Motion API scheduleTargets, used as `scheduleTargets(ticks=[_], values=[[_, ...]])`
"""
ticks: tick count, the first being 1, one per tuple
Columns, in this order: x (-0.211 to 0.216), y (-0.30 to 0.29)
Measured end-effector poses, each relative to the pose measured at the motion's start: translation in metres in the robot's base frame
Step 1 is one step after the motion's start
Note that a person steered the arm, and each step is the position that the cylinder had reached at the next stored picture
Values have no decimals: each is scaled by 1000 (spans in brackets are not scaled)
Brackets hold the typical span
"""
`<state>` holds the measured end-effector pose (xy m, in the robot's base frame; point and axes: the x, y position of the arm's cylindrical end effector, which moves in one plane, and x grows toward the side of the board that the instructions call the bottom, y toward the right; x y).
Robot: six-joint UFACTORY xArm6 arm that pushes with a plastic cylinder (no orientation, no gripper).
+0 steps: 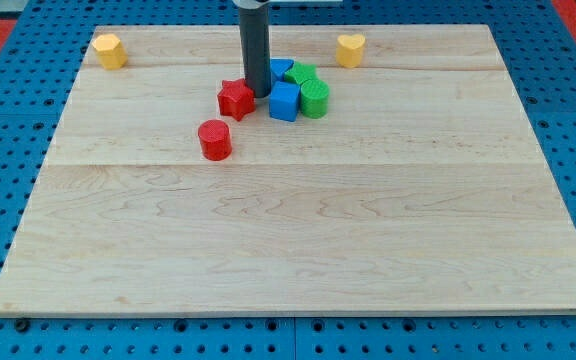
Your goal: Move the red circle diagonal to the blue cube
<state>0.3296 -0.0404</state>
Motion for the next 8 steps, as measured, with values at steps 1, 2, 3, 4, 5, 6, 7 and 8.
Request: scheduleTargets(ticks=[1,2,3,4,5,6,7,8], values=[[-26,-30],[-57,-58],[-72,-36],[-54,-15],[-20,-13],[-9,-21],[16,-64],[26,-80]])
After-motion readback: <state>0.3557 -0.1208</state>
